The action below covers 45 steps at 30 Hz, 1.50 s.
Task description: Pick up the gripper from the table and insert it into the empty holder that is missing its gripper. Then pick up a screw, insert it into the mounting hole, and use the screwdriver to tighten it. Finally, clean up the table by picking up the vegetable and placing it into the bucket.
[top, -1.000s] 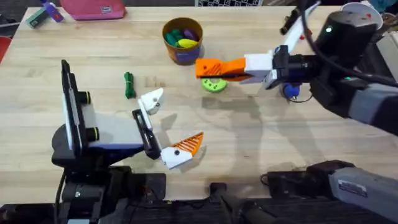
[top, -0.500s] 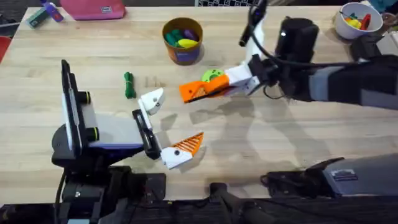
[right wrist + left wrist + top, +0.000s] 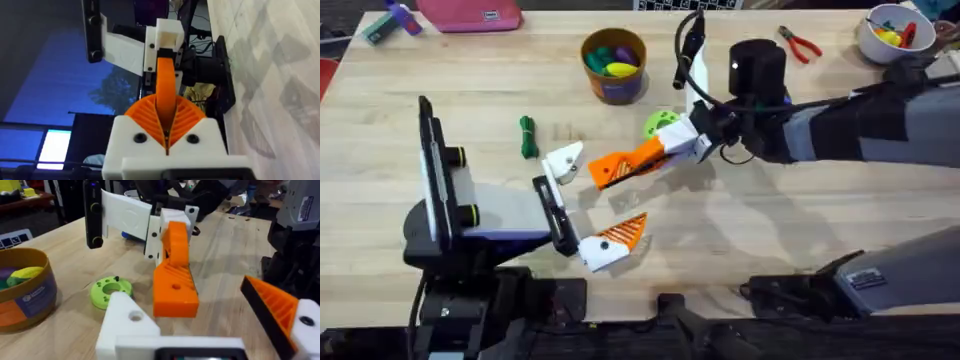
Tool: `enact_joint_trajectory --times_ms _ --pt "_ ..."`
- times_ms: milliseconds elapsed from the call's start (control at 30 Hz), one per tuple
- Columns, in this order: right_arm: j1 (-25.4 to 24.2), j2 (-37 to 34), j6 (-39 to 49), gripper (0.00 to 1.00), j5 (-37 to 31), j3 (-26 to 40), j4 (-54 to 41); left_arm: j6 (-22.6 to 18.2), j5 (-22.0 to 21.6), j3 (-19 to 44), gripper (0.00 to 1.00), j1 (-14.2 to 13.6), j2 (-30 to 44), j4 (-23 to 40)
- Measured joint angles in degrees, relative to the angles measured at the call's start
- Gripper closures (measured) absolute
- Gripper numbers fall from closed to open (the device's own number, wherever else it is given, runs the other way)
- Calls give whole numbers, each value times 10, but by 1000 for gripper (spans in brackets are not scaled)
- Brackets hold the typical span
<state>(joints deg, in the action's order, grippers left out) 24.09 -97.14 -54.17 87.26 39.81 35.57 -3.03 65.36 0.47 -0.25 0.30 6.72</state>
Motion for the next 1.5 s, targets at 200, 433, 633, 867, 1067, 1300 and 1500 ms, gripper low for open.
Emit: enact_joint_trajectory --times_ms 200,433,633,867,1067,1300,1500 --pt "15 0 1 991 0 28 -14 0 0 0 14 0 0 0" --pt "20 -14 0 991 0 37 -14 0 0 0 15 0 0 0" --pt "20 -20 -1 991 0 37 -15 0 0 0 14 0 0 0" --pt "20 -26 -4 991 -2 38 -15 0 0 0 16 0 0 0" --pt "21 -32 -11 992 -6 44 -15 0 0 0 15 0 0 0" --pt "24 -32 -14 992 -8 48 -15 0 0 0 15 0 0 0" --pt "28 -32 -20 992 -20 48 -15 0 0 0 15 0 0 0"
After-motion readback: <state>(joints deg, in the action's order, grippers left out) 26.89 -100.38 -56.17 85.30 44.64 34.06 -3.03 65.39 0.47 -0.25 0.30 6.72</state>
